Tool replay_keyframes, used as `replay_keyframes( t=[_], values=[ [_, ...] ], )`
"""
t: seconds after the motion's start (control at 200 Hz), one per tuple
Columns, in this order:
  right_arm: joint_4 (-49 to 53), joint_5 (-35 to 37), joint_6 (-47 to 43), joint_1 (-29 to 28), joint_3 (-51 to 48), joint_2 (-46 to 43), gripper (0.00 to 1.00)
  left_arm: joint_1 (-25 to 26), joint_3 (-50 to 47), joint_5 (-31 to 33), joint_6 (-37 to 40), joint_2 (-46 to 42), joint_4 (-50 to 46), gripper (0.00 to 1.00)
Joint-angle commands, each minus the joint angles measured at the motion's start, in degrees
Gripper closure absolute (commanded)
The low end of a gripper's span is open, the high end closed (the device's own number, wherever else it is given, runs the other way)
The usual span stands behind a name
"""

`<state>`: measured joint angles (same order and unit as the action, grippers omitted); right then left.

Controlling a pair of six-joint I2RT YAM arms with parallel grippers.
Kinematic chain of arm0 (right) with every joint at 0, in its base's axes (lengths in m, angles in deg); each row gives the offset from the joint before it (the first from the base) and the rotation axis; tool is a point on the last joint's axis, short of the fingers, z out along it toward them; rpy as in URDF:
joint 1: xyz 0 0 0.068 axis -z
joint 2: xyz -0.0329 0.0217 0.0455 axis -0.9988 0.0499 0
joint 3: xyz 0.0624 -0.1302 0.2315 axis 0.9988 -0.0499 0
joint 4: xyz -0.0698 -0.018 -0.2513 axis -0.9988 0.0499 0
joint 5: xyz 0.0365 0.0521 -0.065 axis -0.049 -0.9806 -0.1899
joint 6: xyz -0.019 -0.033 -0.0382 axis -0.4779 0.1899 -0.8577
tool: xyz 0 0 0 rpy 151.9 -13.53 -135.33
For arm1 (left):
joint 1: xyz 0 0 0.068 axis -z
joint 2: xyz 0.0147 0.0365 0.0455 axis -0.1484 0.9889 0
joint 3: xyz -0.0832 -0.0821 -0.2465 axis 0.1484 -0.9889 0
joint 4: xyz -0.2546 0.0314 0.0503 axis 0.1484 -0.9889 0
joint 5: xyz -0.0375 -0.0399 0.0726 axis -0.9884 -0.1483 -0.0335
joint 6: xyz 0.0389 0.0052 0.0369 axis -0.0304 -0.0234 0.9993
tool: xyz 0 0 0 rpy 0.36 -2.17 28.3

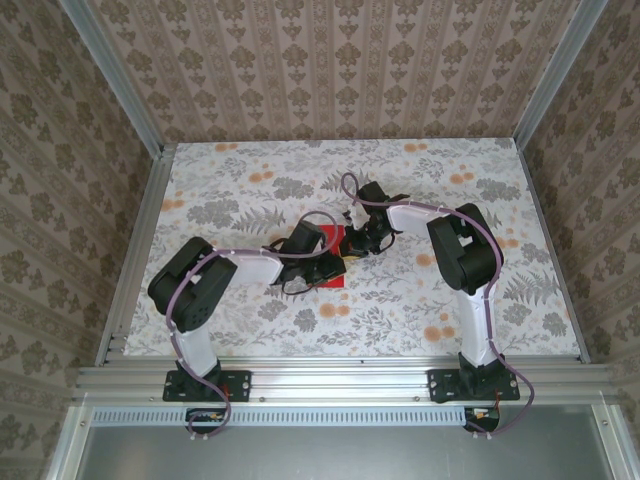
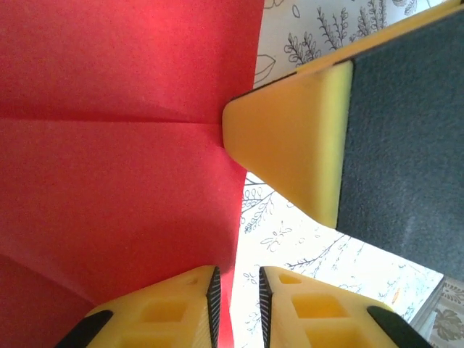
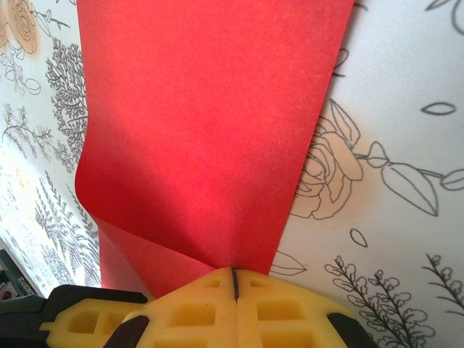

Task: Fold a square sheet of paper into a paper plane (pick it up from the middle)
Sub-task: Fold the triangle a second time at the center of the table.

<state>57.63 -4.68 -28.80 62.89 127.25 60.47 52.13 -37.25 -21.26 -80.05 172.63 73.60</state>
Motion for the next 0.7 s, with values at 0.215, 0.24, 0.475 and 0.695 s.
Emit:
replay_keyframes(
  t=[0.215,0.24,0.475,0.695],
  values=[
    [1.47,8.03,1.20,0.34,-2.97,5.18,0.94,1.04,-4.95,-0.79,-1.58,-5.63,4.20,0.67],
    [1.46,8.00,1.17,0.33,-3.03,5.26,0.94,0.98,-4.95,-0.85,-1.65,-5.60,4.32,0.67],
    [1.74,8.14,1.06,0.30,-2.80,5.47,0.94,1.49,-4.75,-1.45,-2.46,-3.36,5.59,0.69],
    [1.98,8.05,0.99,0.34,-2.53,5.72,0.94,1.83,-3.36,-2.52,-2.11,-1.63,5.51,0.69]
  ],
)
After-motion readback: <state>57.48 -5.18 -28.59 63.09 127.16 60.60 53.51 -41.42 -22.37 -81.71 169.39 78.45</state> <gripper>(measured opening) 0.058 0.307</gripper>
